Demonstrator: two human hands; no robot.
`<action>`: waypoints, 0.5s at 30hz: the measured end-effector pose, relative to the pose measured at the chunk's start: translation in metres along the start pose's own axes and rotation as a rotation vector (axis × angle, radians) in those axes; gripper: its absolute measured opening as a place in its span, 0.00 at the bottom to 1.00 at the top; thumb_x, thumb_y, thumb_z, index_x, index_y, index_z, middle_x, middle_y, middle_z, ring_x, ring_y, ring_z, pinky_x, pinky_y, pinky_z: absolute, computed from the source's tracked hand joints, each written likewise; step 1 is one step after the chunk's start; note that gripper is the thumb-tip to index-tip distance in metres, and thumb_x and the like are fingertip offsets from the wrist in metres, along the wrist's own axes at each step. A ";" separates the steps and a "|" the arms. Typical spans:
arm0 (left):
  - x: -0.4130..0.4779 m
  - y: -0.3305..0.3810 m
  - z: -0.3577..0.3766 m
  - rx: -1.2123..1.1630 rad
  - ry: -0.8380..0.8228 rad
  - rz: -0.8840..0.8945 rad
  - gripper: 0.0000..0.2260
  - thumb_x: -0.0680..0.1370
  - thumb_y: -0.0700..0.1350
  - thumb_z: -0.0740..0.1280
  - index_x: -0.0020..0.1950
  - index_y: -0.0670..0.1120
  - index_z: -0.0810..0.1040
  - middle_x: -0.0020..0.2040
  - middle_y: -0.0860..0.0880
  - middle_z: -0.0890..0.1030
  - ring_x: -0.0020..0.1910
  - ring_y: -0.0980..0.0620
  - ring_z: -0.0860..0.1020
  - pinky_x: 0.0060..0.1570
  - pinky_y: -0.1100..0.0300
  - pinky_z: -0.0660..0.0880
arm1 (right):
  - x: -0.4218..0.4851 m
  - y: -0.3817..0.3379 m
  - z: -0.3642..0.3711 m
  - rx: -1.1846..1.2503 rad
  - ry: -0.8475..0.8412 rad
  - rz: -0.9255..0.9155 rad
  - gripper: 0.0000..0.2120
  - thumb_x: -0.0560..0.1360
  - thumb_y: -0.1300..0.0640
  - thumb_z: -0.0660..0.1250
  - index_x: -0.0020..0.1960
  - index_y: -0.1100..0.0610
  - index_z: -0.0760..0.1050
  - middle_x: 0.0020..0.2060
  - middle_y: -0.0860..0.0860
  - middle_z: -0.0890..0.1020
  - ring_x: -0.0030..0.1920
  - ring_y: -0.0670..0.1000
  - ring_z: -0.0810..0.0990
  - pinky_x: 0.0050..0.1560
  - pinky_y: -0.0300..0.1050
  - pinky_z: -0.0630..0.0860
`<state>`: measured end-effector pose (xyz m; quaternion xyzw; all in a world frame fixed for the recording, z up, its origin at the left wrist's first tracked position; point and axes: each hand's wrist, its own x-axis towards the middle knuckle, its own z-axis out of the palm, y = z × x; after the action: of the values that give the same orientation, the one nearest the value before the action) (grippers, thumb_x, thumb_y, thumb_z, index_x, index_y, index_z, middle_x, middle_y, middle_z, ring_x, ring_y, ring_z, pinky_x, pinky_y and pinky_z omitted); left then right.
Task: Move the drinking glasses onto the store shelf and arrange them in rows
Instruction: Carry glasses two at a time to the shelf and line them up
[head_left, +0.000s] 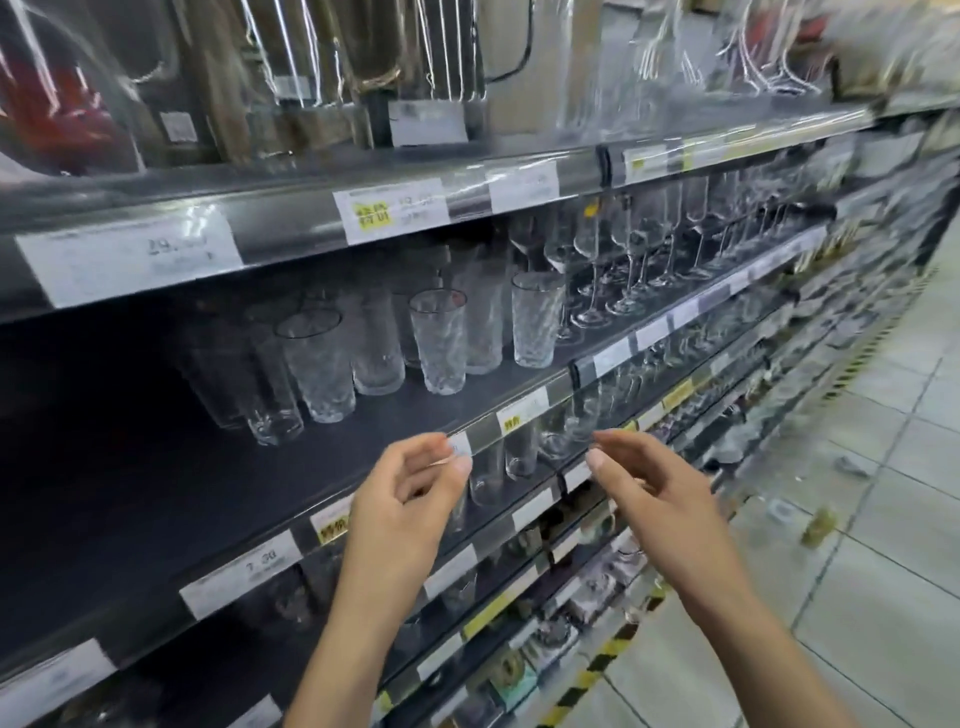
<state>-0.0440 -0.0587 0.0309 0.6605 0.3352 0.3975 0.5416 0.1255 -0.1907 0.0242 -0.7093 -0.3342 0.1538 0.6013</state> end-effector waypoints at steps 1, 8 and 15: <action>0.007 -0.001 0.008 0.010 0.012 -0.002 0.11 0.75 0.50 0.72 0.56 0.56 0.79 0.53 0.60 0.83 0.50 0.67 0.80 0.45 0.72 0.75 | 0.010 0.004 -0.003 -0.001 -0.003 0.000 0.09 0.75 0.47 0.70 0.56 0.42 0.79 0.50 0.36 0.83 0.51 0.33 0.79 0.50 0.33 0.73; 0.072 -0.017 0.043 0.034 0.113 -0.043 0.22 0.71 0.51 0.76 0.62 0.57 0.74 0.60 0.59 0.78 0.57 0.63 0.78 0.55 0.61 0.75 | 0.092 0.035 -0.006 0.052 0.033 0.023 0.17 0.73 0.43 0.71 0.61 0.42 0.75 0.54 0.38 0.81 0.55 0.37 0.78 0.56 0.40 0.77; 0.147 -0.038 0.063 0.091 0.329 -0.041 0.28 0.71 0.54 0.75 0.69 0.52 0.71 0.65 0.57 0.75 0.63 0.59 0.74 0.64 0.58 0.71 | 0.186 0.047 0.009 0.068 -0.035 0.028 0.26 0.72 0.42 0.72 0.67 0.43 0.69 0.57 0.38 0.76 0.57 0.37 0.75 0.47 0.34 0.77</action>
<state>0.0796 0.0487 0.0115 0.6032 0.4503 0.4738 0.4570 0.2695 -0.0640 0.0112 -0.6903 -0.3294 0.1858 0.6168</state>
